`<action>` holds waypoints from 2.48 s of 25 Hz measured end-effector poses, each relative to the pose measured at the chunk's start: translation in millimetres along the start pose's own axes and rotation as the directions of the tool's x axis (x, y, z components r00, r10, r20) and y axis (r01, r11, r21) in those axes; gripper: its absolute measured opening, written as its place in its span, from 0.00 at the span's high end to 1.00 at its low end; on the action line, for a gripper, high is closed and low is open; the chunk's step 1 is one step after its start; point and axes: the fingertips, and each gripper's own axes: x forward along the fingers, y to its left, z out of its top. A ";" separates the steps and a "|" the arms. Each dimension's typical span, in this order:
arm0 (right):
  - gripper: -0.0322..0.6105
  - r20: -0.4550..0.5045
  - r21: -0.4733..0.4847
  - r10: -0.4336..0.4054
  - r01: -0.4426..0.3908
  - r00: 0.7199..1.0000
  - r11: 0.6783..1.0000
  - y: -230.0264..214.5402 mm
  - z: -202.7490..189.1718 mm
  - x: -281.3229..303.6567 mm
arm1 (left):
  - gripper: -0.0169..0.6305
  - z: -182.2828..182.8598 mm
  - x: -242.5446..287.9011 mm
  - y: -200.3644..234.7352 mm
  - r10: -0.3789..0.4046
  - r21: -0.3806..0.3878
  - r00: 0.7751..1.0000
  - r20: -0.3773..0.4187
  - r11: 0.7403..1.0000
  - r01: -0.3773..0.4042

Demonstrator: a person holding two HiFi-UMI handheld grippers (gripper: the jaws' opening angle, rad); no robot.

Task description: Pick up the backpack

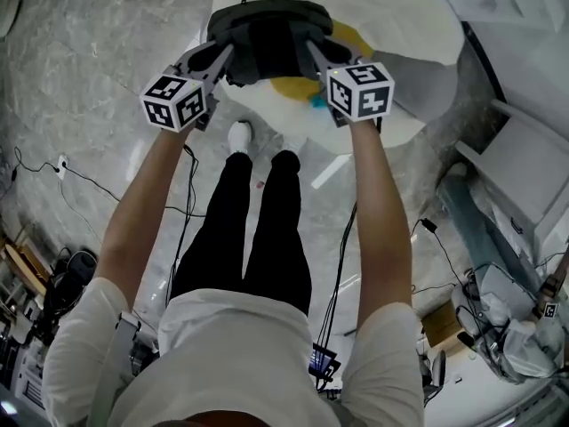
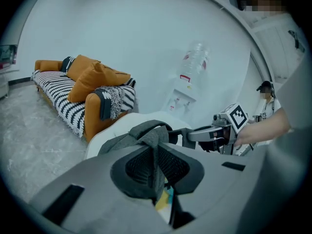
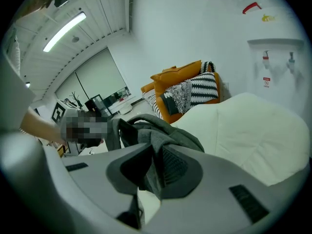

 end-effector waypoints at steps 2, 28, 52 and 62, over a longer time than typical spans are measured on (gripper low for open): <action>0.87 -0.006 0.002 0.005 -0.005 1.000 1.000 -8.0 1.2 -9.8 | 0.92 3.9 6.3 -8.2 0.006 -0.009 1.000 -0.010 1.000 -0.006; 0.87 0.026 0.030 0.038 -0.038 0.999 0.999 64.0 28.5 -123.2 | 0.92 50.8 -80.8 -90.3 0.020 -0.005 1.000 0.006 1.000 -0.020; 0.87 0.140 -0.020 0.024 -0.021 0.990 1.000 143.3 90.8 -239.3 | 0.92 128.3 -172.6 -171.4 -0.049 0.096 0.994 0.099 0.995 0.040; 0.87 0.188 -0.027 0.012 -0.007 0.982 1.000 164.8 116.0 -277.6 | 0.92 158.5 -198.1 -197.3 -0.095 0.126 0.986 0.138 0.989 0.078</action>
